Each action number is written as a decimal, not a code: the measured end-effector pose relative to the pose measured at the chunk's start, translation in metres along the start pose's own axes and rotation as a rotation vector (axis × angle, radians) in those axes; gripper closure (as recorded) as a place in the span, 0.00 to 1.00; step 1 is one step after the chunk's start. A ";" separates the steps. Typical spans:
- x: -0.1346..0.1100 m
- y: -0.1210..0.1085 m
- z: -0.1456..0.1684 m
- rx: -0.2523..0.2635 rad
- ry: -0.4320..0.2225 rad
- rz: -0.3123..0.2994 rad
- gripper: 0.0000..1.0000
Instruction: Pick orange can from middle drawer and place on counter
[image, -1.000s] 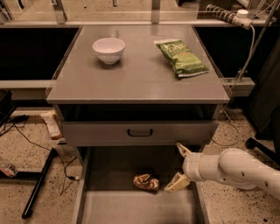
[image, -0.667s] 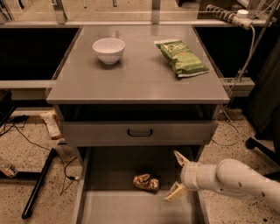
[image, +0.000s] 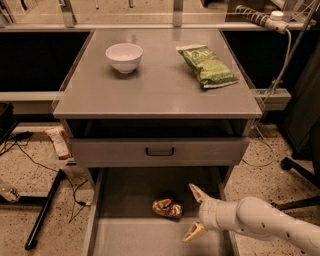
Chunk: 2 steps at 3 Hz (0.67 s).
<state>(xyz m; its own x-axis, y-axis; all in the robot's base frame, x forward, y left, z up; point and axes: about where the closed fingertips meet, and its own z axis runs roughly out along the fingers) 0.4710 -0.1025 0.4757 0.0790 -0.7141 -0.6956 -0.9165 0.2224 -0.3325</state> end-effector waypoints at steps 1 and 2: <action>0.000 0.001 0.020 -0.015 0.003 -0.056 0.00; 0.004 0.005 0.047 -0.059 0.021 -0.083 0.00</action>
Offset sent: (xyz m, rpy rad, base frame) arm 0.0242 0.0483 -0.0596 -0.0975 0.0127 0.1423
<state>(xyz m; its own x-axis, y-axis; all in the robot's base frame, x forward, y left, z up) 0.4852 -0.0732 0.4415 0.1479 -0.7421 -0.6538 -0.9287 0.1230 -0.3497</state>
